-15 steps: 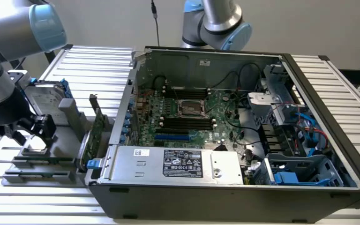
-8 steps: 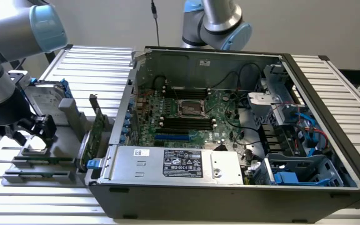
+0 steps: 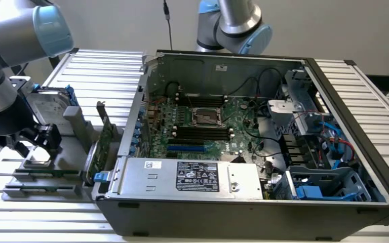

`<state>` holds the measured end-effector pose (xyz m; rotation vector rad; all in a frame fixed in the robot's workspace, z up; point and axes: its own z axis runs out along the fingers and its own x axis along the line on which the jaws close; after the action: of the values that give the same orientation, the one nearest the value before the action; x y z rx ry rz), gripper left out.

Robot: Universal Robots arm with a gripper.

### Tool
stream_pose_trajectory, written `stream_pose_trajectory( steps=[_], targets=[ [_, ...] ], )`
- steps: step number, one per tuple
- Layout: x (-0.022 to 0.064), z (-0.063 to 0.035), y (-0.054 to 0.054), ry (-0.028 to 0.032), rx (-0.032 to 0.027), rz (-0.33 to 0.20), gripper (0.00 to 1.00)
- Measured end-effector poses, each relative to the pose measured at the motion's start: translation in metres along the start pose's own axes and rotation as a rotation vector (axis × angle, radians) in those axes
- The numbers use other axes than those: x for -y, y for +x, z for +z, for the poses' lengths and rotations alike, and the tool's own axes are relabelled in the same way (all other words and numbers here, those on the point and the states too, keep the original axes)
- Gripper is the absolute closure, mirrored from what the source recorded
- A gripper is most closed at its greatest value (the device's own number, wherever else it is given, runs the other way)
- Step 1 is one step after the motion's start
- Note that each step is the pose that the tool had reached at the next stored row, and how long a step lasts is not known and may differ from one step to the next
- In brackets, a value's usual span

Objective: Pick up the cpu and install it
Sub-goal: 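Pick up the cpu and move it towards the insertion slot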

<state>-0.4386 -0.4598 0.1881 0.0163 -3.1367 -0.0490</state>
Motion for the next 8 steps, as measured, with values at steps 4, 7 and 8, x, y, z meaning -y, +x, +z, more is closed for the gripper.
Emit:
stream_pose_trajectory(
  steps=[4,7,8],
  targets=[
    [-0.0003,0.0005,-0.0004,0.0001,0.0000,0.000,0.29],
    [-0.0007,0.0010,-0.0005,0.0001,-0.0001,0.000,0.29],
    [-0.0009,0.0014,-0.0006,0.0000,0.0000,0.000,0.29]
  ],
)
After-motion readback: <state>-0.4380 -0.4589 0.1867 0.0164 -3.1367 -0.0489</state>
